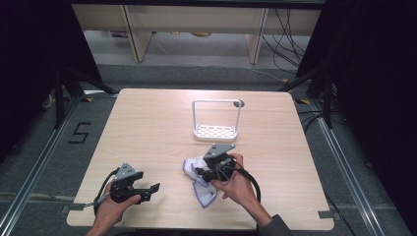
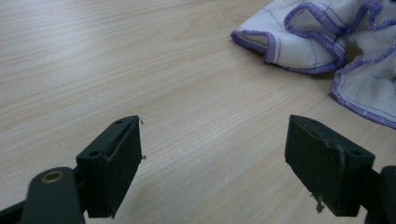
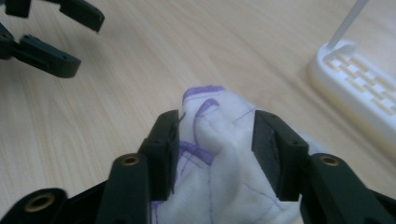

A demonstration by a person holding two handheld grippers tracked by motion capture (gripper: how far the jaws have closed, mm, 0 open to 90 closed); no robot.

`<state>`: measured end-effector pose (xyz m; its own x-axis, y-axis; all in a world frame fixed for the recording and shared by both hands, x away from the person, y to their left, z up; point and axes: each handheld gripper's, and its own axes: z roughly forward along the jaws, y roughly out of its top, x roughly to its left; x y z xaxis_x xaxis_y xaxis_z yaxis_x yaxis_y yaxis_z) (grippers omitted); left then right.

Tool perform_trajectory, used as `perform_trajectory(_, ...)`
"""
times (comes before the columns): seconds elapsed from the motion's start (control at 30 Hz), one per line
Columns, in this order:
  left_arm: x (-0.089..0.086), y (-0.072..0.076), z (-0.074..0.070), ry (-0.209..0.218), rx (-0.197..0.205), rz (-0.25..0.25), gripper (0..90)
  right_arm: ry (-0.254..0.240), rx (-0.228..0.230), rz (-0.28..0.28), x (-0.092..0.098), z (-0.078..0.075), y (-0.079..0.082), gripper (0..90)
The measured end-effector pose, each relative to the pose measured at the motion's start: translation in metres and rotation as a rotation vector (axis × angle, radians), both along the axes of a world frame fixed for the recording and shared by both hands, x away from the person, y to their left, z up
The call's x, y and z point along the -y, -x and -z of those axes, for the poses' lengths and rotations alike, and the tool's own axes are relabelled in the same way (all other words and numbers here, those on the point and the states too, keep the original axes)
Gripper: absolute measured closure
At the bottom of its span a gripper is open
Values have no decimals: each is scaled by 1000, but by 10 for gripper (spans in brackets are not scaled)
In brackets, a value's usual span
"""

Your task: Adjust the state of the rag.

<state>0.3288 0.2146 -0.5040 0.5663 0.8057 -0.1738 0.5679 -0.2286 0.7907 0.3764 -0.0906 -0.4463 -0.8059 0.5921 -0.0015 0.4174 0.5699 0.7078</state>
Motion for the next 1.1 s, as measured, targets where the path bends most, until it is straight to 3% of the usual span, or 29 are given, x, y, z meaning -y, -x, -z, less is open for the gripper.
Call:
perform_trajectory(0.07, 0, 0, 0, -1, 0, 3, 182, 5, -9, 0, -4, 5, -2, 507)
perform_trajectory(0.1, 0, 0, 0, -1, 0, 4, 182, 43, -12, -8, -7, 14, -8, 537)
perform_trajectory(0.17, 2, -2, 0, 10, -5, 11, 182, 59, -33, -29, -5, 18, -10, 725)
perform_trajectory(0.2, 2, -2, 0, 10, -5, 11, 184, 59, -33, -29, -5, 18, -10, 725)
perform_trajectory(0.23, 4, -4, 0, 33, -19, 18, 193, 44, -28, -59, -2, 19, -11, 826)
perform_trajectory(0.27, 4, -4, 0, 33, -19, 18, 203, 55, -23, -64, 1, 15, -9, 835)
perform_trajectory(0.3, 13, -9, 1, 84, -34, 35, 220, 50, -1, -65, 3, 10, -6, 840)
perform_trajectory(0.37, 22, -13, 0, 67, -22, 65, 251, -4, 8, -68, 8, 2, -3, 842)
perform_trajectory(0.4, 26, -16, 0, 60, -16, 83, 264, -5, 8, -67, 12, -4, -2, 843)
perform_trajectory(0.53, 42, -23, -1, 77, -14, 116, 300, -92, 5, -76, 24, -18, 6, 842)
perform_trajectory(0.6, 52, -26, -1, 75, -6, 131, 303, -104, 28, -78, 27, -22, 7, 842)
perform_trajectory(0.63, 61, -29, 0, 79, 3, 148, 305, -144, 33, -74, 35, -31, 9, 842)
perform_trajectory(0.77, 73, -36, 1, 59, -4, 170, 310, -203, 54, -79, 54, -44, 11, 842)
perform_trajectory(0.8, 76, -37, 1, 67, -2, 169, 319, -202, 67, -71, 60, -46, 11, 841)
perform_trajectory(0.9, 80, -40, 1, 76, 6, 177, 319, -209, 39, -37, 70, -44, 12, 842)
perform_trajectory(1.1, 98, -32, -1, 45, 48, 235, 286, -207, 15, 15, 95, -28, 5, 841)
